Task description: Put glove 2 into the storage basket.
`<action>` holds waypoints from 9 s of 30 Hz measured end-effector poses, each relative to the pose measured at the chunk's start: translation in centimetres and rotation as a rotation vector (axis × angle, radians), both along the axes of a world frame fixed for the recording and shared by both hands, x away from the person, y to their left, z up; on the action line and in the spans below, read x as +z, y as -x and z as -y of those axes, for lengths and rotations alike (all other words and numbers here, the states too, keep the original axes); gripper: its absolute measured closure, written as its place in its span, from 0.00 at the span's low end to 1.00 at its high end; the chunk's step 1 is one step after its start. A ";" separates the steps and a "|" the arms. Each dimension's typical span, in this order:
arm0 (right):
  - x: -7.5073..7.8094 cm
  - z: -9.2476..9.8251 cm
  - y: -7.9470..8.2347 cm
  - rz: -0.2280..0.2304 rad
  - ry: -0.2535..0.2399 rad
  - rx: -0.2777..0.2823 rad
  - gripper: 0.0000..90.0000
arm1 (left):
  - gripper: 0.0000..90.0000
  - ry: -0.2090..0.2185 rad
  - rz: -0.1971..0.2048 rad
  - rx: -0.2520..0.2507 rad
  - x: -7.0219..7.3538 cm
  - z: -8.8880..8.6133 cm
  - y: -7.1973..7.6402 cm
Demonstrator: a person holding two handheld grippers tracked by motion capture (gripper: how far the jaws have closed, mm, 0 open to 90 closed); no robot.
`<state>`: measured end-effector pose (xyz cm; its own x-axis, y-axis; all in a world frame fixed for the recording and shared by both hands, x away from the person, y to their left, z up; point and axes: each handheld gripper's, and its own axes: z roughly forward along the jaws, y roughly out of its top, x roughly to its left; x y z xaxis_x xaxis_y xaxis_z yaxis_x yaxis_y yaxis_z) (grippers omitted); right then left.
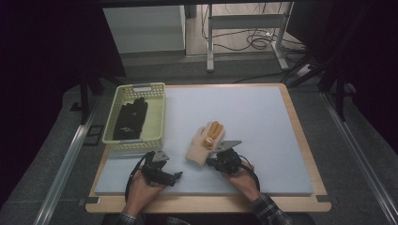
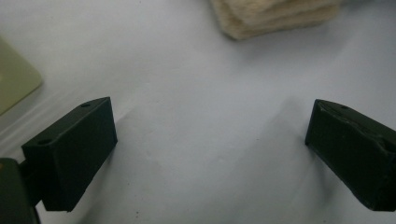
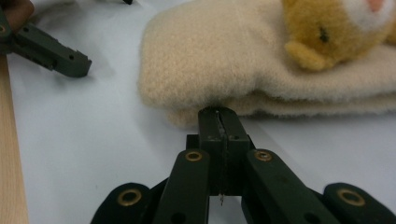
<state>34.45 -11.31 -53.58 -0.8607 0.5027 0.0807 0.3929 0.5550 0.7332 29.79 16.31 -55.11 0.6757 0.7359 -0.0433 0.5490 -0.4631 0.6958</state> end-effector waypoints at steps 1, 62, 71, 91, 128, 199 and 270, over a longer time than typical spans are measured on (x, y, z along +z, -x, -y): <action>0.0 -0.3 0.0 0.003 0.001 0.001 0.98 | 0.02 0.001 0.000 0.000 0.0 0.0 0.0; 1.2 11.4 -0.7 0.119 0.069 -0.272 0.30 | 0.02 0.003 0.001 0.006 0.0 0.1 0.0; 0.5 13.6 -0.9 0.112 0.093 -0.317 0.24 | 0.00 0.000 -0.019 0.014 0.3 0.6 -0.2; 0.4 13.8 -1.1 0.090 0.087 -0.318 0.22 | 0.01 -0.133 -0.142 -0.001 2.2 11.0 -10.0; 0.4 13.7 -1.1 0.092 0.088 -0.319 0.22 | 0.79 -0.081 -0.109 -0.005 3.8 10.1 -9.2; 0.3 13.7 -1.0 0.101 0.087 -0.317 0.22 | 0.81 -0.067 -0.095 0.581 12.7 -8.1 -14.2; 0.3 13.7 -1.1 0.101 0.086 -0.318 0.22 | 0.50 -0.024 -0.308 0.512 6.1 -10.3 -18.8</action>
